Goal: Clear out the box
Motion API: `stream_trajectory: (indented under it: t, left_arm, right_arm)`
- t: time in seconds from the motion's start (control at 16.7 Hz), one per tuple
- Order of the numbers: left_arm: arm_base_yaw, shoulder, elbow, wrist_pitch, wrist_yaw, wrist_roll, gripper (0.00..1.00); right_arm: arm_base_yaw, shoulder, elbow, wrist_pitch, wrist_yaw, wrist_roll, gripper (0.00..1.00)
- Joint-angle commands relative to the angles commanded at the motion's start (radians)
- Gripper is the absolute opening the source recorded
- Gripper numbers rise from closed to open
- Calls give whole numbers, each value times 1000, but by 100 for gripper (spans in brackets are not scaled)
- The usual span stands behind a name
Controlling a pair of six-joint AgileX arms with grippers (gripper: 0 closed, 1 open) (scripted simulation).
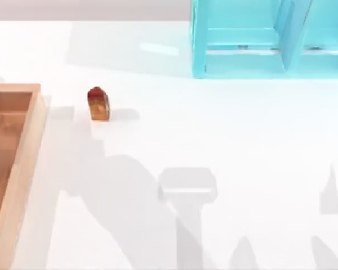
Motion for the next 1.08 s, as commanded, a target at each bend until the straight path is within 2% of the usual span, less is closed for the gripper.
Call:
stream_trajectory:
  t: [0.54, 0.9, 1.08]
  left_arm:
    - [-4, -36, 394, -438, -1, -5, 0]
    - [-4, -38, 417, -460, -1, -8, 0]
    - [-69, -7, 442, -448, 3, -74, 0]
  right_arm:
    - [0, 0, 0, 0, 0, 0, 100]
    - [0, 0, 0, 0, 0, 0, 100]
    - [0, 0, 0, 0, 0, 0, 100]
